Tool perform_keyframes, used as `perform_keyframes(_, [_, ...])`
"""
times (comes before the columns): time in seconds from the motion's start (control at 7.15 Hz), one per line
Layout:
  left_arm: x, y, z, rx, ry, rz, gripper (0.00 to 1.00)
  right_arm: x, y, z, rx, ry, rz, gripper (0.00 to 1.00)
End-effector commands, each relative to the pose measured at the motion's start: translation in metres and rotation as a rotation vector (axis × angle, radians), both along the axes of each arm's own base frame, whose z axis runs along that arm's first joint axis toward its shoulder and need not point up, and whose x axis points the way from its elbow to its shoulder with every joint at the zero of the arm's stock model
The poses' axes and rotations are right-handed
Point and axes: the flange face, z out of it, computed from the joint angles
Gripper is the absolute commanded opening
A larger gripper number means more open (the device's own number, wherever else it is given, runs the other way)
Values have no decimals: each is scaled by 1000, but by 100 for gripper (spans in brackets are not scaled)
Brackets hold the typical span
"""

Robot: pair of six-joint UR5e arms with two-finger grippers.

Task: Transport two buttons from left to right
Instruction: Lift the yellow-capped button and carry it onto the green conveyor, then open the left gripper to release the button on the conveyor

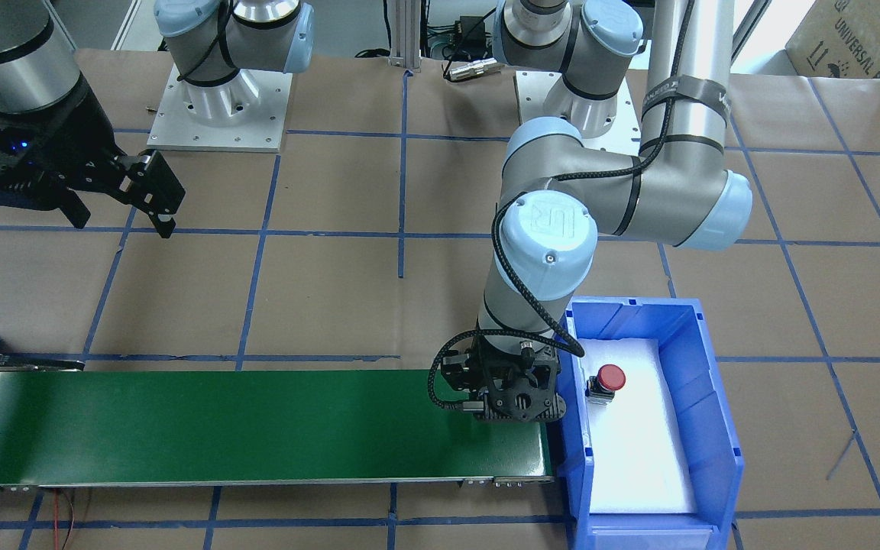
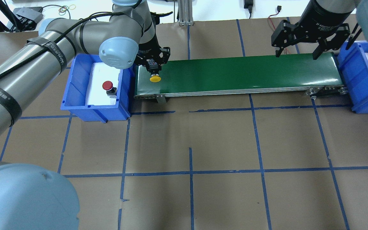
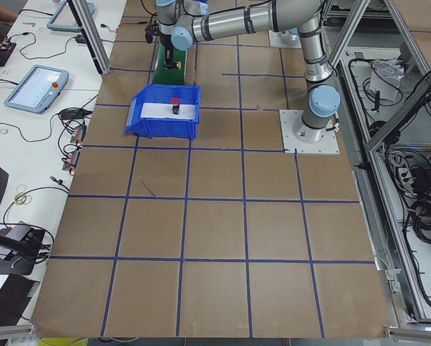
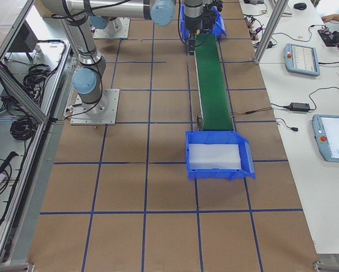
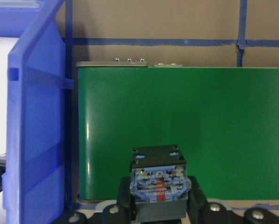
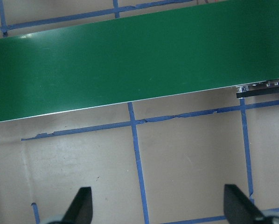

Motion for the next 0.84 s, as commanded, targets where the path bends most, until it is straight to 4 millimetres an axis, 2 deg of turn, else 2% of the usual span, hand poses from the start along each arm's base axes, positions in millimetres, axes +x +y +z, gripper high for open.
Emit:
perform_keyframes(0.0, [-4, -7, -12, 8, 25, -10, 0, -2, -6, 8, -12, 4, -14, 100])
perform_keyframes(0.14, [-5, -12, -28, 19, 26, -17, 0, -2, -8, 8, -17, -3, -15, 100])
perform_keyframes(0.28, [-6, -15, -35, 16, 25, -25, 0, -2, -15, 8, -20, -6, -29, 100])
perform_keyframes(0.7, [-8, -21, -44, 16, 45, -35, 0, -3, -35, 15, -37, -8, -48, 100])
